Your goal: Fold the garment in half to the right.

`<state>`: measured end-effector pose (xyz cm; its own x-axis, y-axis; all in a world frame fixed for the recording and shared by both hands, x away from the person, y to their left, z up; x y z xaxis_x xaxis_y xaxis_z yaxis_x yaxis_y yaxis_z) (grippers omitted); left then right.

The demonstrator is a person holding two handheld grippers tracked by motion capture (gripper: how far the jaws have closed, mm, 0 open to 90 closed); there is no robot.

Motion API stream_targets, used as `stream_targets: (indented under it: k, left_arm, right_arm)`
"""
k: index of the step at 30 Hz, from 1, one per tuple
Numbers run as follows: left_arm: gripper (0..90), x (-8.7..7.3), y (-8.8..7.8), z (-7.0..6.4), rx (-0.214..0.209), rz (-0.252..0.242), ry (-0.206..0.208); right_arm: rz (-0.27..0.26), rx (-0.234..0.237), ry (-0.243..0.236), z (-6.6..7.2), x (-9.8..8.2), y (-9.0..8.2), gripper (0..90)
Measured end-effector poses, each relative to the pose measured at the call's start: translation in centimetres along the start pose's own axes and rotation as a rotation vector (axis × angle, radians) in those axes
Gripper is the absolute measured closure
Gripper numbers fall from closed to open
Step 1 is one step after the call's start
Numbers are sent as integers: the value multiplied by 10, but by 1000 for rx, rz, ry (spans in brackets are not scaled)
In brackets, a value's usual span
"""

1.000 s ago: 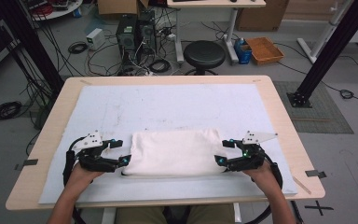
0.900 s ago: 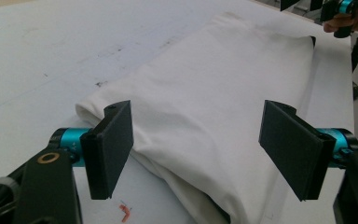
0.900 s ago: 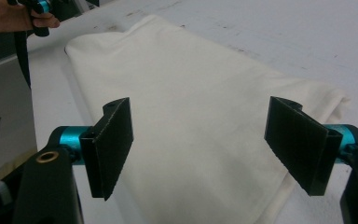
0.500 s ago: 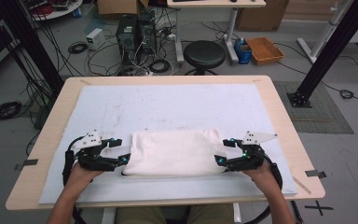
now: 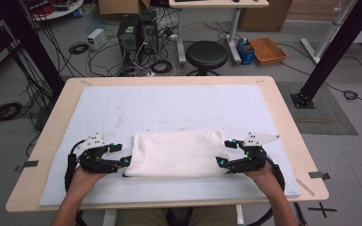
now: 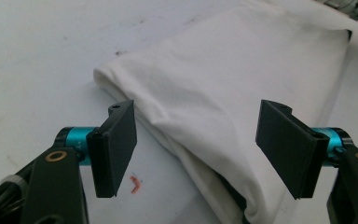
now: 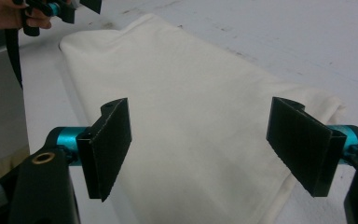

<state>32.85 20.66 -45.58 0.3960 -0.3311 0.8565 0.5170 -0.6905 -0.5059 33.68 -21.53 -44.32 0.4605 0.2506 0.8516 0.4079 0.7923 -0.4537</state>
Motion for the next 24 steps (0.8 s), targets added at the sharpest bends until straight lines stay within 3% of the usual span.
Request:
stream_targets:
  k: [6,9,13,18,20,24]
  left_arm:
    - [302,-11,9,-7,47,95,-34]
    - [325,-14,9,-13,47,124,-22]
    - [391,-21,8,-21,79,176,-4]
    - [511,-27,7,-32,87,171,-11]
    - [522,-27,8,-33,111,172,-18]
    - [621,-28,8,-30,123,162,-24]
  right_arm:
    - [-5,-1,-6,-1,1,0,218]
    - [-8,0,-4,0,2,0,218]
    - [-2,-13,-22,2,4,2,218]
    - [20,-61,-77,10,12,10,219]
    - [28,-57,-99,17,16,16,220]
    - [56,-39,-136,28,20,27,227]
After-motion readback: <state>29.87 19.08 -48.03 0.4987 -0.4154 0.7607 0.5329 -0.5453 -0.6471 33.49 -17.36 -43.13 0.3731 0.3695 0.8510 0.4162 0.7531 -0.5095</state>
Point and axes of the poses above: each handheld gripper's, and its own axes: y roughly forward along the jaws, x roughly out of its top, z roughly to its left, the point moved 5 cm from there along y, roughly forward along the jaws, and after that the axes turned 7 degrees about y, right-handed, at the moved point
